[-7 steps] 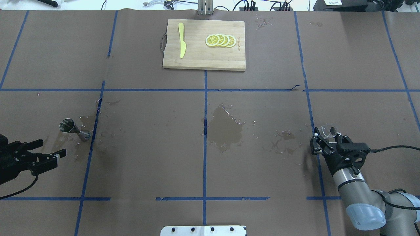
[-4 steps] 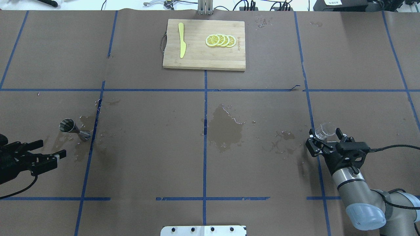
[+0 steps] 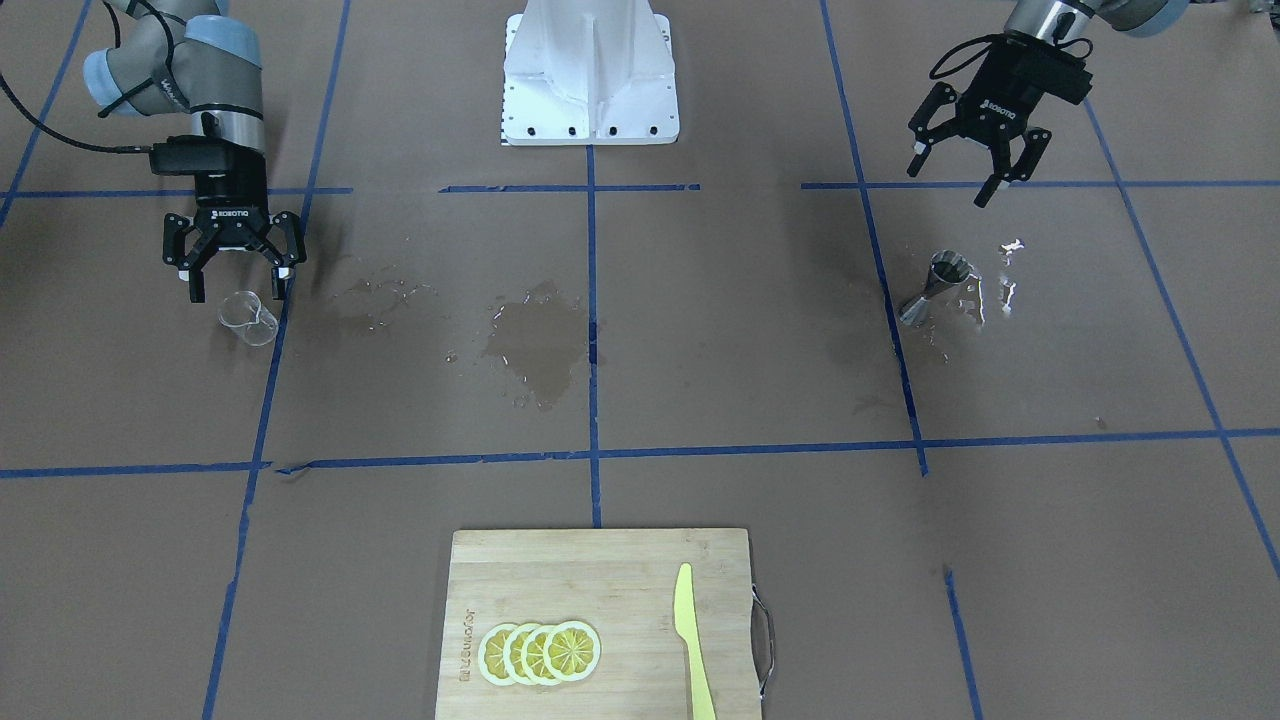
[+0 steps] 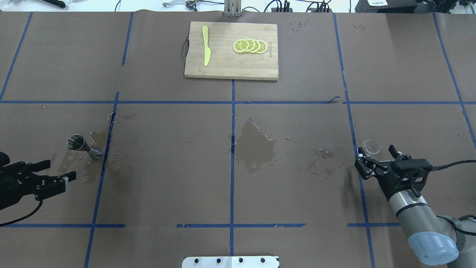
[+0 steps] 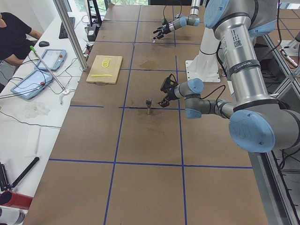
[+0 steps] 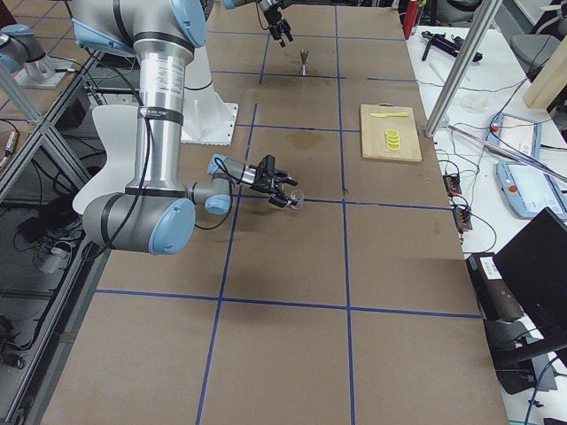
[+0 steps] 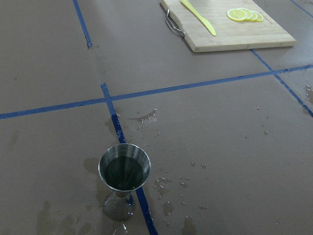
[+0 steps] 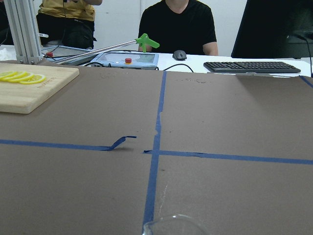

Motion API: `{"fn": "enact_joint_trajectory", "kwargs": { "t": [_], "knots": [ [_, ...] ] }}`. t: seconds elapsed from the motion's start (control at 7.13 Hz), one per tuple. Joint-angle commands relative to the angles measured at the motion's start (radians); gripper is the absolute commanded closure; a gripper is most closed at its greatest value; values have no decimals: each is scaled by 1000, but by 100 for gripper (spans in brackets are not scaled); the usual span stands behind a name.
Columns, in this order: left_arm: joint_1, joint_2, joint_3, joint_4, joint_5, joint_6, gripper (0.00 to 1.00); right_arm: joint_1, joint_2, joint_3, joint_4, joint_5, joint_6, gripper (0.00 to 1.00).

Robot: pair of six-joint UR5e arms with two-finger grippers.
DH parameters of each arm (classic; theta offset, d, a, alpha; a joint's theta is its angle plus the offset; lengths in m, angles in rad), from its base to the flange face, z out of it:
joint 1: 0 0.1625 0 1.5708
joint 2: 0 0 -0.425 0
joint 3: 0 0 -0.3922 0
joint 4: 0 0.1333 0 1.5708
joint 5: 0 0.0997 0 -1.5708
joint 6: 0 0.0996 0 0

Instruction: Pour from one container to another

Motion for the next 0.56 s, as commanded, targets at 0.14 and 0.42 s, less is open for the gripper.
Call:
{"fn": "enact_joint_trajectory", "kwargs": {
  "t": [0.14,0.42],
  "knots": [
    [-40,0,-24,7,-110,0,0,0,-125,139,-1,184,-7,0],
    [-172,-6,-34,20,-286,21,0,5,-192,235,-9,292,-54,0]
  ]
}}
